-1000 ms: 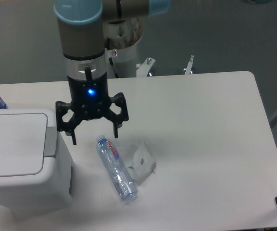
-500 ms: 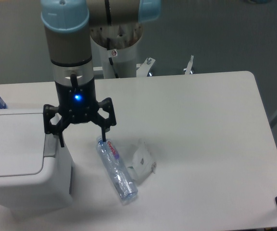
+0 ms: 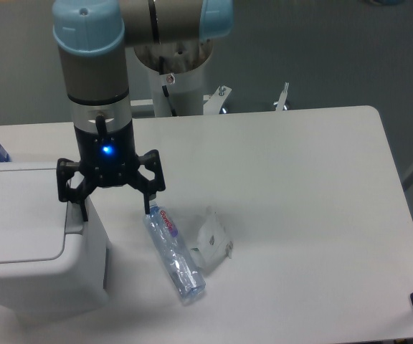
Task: Open the trash can
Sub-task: 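Lower the gripper finger onto the edge of the trash can lid, then lift the gripper to swing the trash can lid open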
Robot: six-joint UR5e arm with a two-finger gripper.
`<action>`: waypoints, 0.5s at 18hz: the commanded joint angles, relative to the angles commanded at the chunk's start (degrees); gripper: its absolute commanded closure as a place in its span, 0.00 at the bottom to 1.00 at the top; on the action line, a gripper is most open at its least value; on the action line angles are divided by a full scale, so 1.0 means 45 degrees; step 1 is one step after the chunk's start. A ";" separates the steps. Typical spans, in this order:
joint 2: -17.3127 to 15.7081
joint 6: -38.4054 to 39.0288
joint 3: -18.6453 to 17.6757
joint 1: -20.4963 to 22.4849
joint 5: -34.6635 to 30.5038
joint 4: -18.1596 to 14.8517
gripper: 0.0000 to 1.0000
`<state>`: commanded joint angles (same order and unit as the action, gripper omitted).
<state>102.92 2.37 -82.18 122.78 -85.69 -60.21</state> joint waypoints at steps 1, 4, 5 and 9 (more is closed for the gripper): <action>-0.0019 0.0039 0.0000 0.0000 0.0019 0.0000 0.00; 0.0000 0.0448 -0.0019 -0.0019 0.0020 0.0000 0.00; 0.0000 0.0469 -0.0020 -0.0020 0.0020 0.0000 0.00; 0.0000 0.0488 -0.0039 -0.0020 0.0020 0.0000 0.00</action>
<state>102.92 4.57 -82.35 122.70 -85.61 -60.21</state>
